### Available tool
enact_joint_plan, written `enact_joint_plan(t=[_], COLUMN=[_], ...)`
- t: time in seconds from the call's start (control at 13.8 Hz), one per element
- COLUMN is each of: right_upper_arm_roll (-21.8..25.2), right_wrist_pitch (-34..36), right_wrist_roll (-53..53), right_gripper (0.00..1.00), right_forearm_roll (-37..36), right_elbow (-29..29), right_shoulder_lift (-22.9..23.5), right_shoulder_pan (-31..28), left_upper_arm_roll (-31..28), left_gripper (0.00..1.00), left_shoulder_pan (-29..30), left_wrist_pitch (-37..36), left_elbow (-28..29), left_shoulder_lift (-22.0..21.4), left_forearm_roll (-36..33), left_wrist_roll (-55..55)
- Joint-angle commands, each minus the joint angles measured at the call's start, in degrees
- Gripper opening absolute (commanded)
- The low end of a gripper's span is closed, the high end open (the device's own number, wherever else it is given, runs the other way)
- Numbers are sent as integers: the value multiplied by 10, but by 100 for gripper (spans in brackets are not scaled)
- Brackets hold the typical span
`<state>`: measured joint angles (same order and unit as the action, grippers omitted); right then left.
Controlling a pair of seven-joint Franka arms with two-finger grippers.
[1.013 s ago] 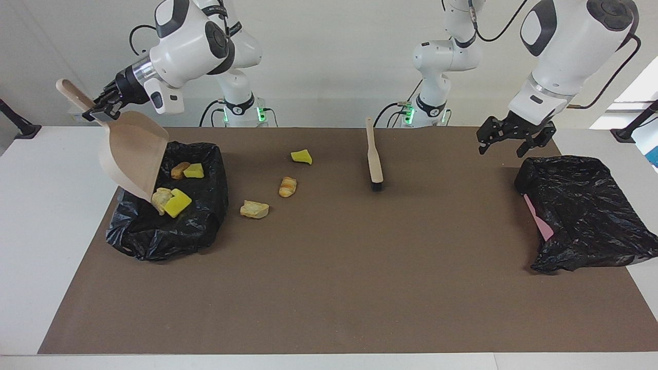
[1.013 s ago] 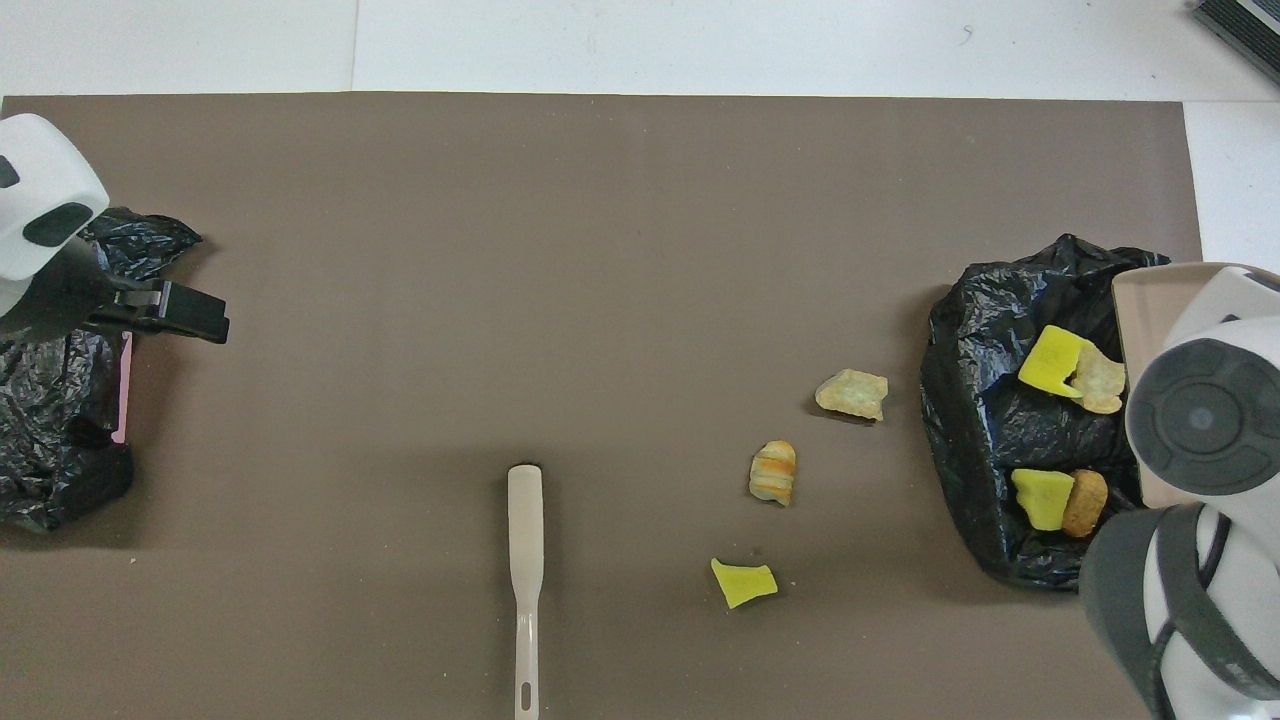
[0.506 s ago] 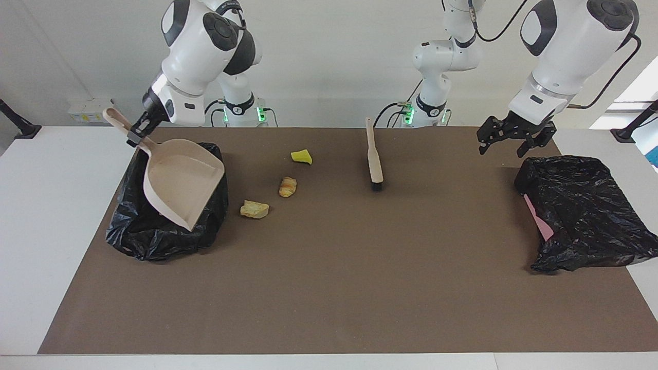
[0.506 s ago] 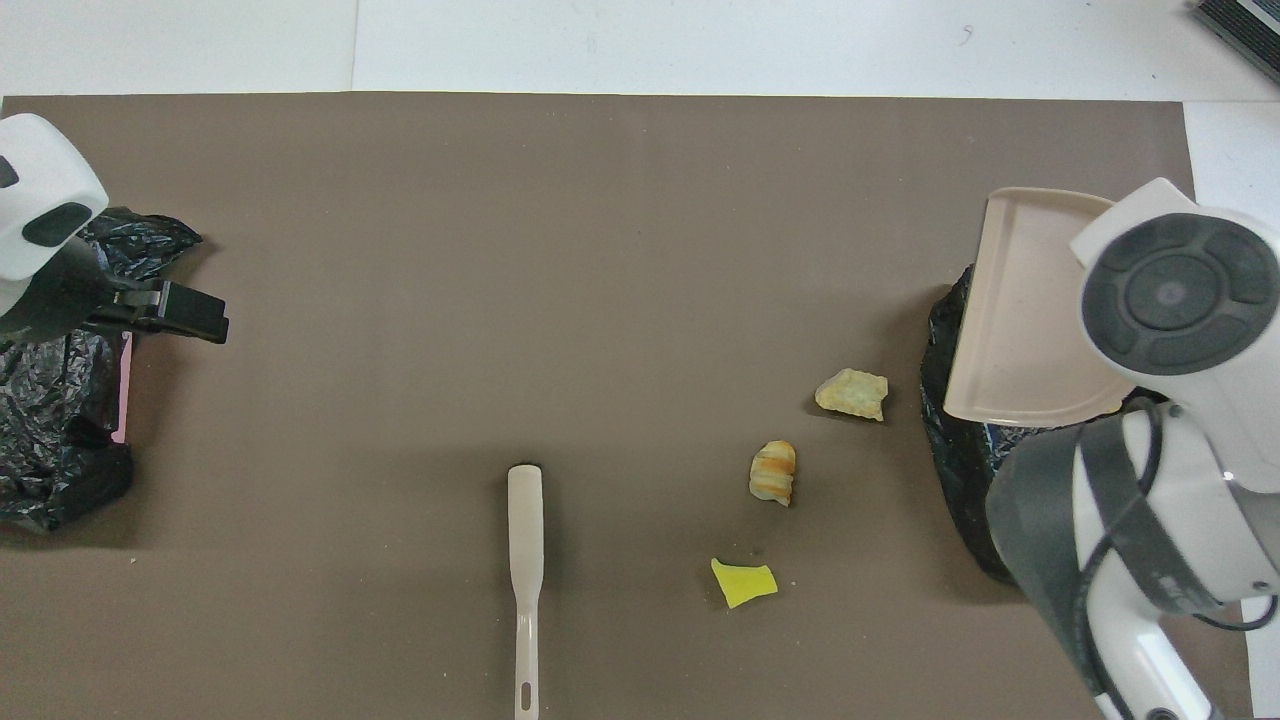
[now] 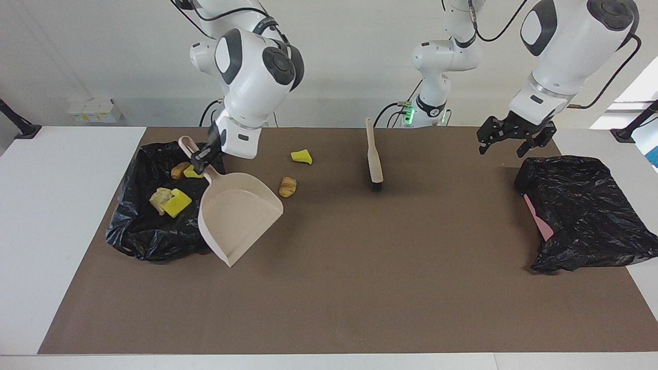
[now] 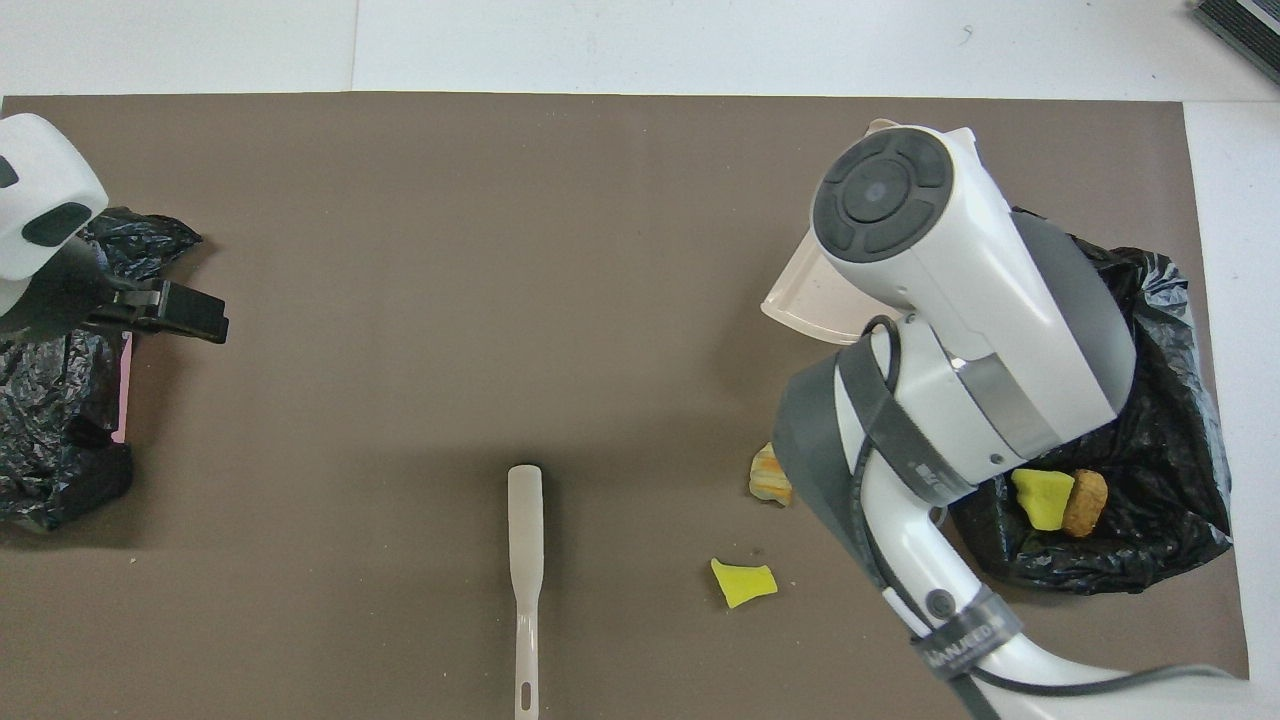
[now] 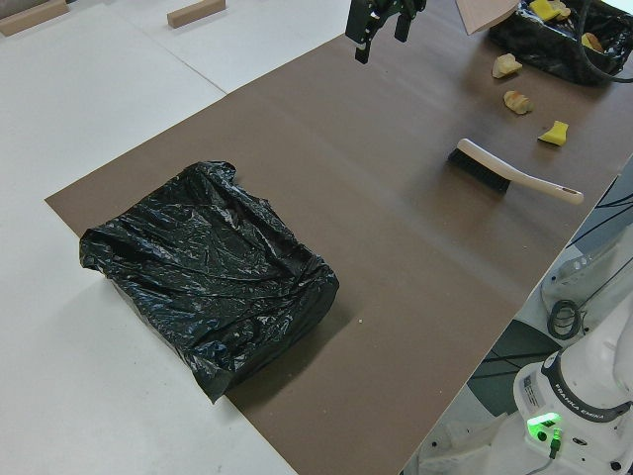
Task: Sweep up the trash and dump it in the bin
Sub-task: 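Bring the empty dustpan back to the table center with the right gripper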
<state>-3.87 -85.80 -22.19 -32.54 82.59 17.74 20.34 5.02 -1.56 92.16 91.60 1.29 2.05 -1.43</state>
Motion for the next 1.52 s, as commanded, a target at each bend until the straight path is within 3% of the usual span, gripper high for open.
enact_joint_plan(t=[0.0,0.43,0.65,1.16,1.45], right_upper_arm_roll=[1,0,-1,0,-3], right_wrist_pitch=[24,5,-60,-182,-189], right_wrist_roll=[119,444,541,642,642], right_gripper=[0,0,0,0,0], right_forearm_roll=[65,210,282,343,349], right_elbow=[-95,-208,-217,-229,-227], right_shoulder_lift=[72,193,221,276,281], right_shoulder_pan=[24,97,120,167,176], left_upper_arm_roll=[3,3,3,3,3], left_gripper=[100,100,100,100,100], left_shoulder_pan=[5,5,5,5,5], left_wrist_pitch=[-1,-1,-1,-1,-1], left_elbow=[4,4,4,4,4], left_shoulder_lift=[-8,-8,-8,-8,-8], left_forearm_roll=[-10,-10,-10,-10,-10], left_wrist_roll=[-7,-7,-7,-7,-7])
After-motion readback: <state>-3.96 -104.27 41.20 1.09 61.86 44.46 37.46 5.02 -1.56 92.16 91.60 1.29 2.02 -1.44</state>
